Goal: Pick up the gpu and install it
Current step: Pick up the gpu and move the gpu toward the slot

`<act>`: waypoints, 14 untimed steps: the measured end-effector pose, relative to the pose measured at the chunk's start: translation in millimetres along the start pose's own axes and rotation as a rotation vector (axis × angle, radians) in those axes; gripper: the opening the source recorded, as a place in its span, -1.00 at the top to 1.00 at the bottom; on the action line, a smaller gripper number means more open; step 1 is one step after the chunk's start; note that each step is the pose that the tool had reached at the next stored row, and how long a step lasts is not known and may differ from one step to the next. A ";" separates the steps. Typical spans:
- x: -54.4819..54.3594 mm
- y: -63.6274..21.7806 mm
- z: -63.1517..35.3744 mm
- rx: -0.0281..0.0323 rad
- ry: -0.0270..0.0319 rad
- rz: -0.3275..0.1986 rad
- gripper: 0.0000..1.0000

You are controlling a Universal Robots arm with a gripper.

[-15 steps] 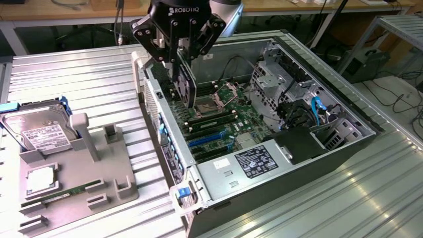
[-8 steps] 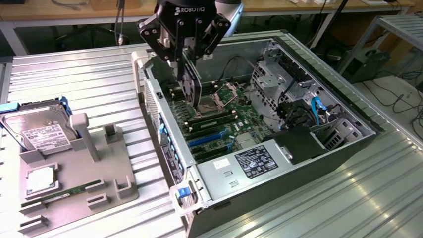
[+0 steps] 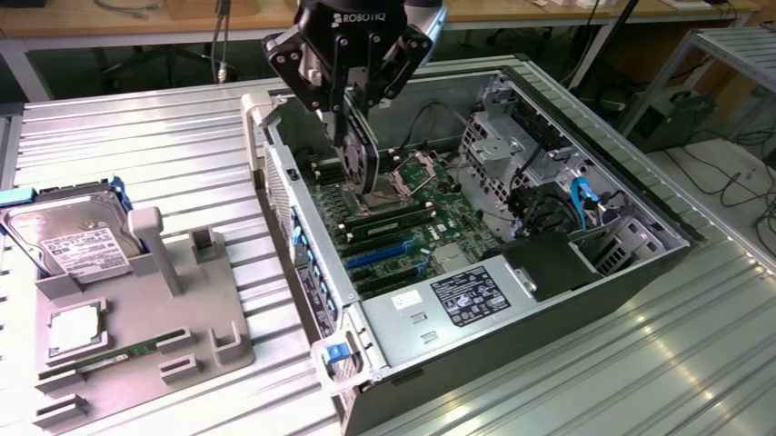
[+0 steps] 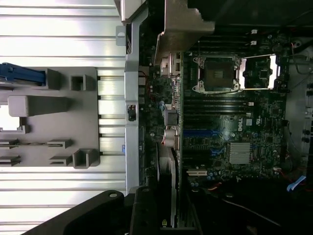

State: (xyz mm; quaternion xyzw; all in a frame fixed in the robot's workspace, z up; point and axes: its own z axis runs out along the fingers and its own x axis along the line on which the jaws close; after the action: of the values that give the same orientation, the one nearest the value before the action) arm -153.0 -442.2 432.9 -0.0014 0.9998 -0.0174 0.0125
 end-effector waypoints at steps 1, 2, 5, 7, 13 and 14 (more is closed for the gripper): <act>-0.9 0.0 0.0 0.0000 0.0000 0.000 0.46; -1.8 0.0 0.1 0.0000 0.0000 0.000 0.46; -5.0 0.0 0.1 0.0000 0.0001 0.000 0.46; -7.5 0.0 0.2 0.0000 0.0000 0.000 0.46; -17.3 0.0 0.4 0.0000 0.0000 0.000 0.46; -19.7 0.0 0.5 0.0000 0.0000 0.000 0.46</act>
State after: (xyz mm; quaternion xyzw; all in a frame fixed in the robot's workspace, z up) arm -133.4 -442.2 432.9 -0.0014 0.9998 -0.0174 0.0125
